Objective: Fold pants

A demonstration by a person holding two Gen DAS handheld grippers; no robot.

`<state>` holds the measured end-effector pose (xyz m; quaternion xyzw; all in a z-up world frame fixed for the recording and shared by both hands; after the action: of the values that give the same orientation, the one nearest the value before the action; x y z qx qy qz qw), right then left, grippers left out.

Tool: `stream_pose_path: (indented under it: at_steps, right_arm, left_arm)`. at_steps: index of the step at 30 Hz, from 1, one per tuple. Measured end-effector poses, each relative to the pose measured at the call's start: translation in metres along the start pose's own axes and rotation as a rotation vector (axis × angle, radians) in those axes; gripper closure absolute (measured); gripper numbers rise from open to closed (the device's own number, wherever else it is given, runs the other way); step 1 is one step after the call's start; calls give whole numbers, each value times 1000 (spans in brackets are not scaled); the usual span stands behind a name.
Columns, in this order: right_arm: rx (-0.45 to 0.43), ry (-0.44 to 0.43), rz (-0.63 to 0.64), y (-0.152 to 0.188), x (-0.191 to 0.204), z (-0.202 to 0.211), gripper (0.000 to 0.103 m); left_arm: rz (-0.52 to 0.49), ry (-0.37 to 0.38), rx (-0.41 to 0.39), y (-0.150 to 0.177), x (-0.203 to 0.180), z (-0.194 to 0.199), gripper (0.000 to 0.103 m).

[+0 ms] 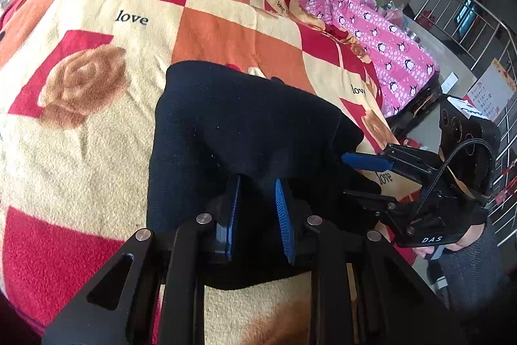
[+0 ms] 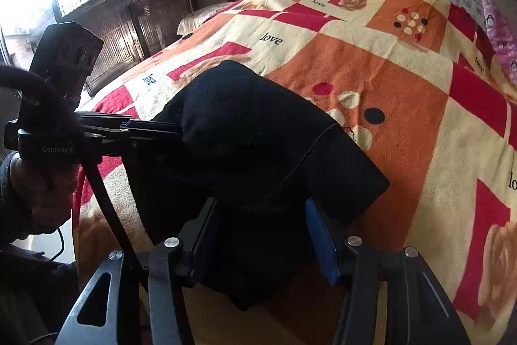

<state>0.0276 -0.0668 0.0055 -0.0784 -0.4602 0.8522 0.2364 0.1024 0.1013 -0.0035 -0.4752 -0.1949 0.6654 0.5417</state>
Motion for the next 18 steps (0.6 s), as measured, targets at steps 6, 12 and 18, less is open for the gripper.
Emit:
stream_pose_path:
  at_steps: [6,12,18]
  right_arm:
    - [-94,-24,29,-37,8,31,50]
    - [74,21,-39,-36,-15,-34,48]
    - [-18,16,-158,-50,-21,-8,44]
  left_arm:
    - [-78,35,-93,-51,-6,4,80]
    - [85,-48,131,-67,33,-86,80]
    - [173,15,78,-83,41,-56,80]
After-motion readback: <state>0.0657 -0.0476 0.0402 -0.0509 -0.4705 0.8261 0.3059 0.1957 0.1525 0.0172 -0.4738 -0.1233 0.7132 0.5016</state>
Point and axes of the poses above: each gripper's, at about its wrist camera, not at the fingertips, and z roughly against the way its jaws point, x to its left, y to its underside, the point moved 2 cm from there along -z, roughly the way its jaws point, and after that the axes turned 15 degrees about -x, right-handed, at the moved point
